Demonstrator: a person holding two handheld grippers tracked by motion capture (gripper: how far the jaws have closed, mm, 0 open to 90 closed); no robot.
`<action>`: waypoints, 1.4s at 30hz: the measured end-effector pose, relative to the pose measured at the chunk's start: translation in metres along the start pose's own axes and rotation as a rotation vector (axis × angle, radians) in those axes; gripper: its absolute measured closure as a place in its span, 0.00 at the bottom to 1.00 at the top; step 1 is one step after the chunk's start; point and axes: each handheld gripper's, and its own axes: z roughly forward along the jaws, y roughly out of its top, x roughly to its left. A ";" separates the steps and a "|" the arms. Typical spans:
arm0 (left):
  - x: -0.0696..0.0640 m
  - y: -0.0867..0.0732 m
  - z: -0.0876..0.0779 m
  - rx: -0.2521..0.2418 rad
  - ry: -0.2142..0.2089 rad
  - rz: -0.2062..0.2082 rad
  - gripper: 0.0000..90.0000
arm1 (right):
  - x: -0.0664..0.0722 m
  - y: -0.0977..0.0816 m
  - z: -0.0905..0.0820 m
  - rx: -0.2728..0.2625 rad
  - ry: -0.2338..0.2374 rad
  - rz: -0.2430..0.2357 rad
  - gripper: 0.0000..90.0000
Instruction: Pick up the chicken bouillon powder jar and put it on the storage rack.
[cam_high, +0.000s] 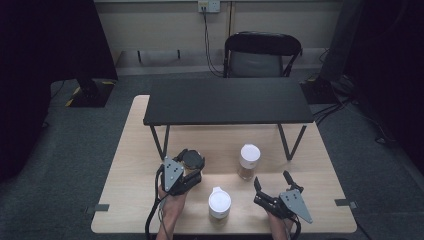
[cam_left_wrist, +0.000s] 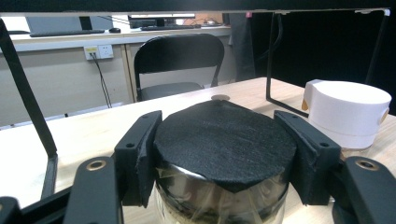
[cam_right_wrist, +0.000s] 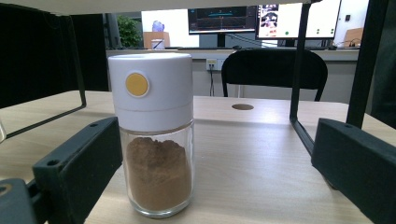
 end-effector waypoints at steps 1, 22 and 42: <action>0.001 0.002 -0.001 0.001 -0.002 0.002 0.39 | 0.000 0.000 0.000 0.000 -0.001 -0.002 0.01; 0.003 0.018 -0.002 0.002 0.002 0.006 0.39 | 0.001 0.000 0.000 -0.004 -0.001 -0.007 0.01; 0.005 0.034 -0.004 -0.001 -0.002 -0.002 0.39 | 0.001 0.000 0.000 -0.003 -0.002 -0.006 0.01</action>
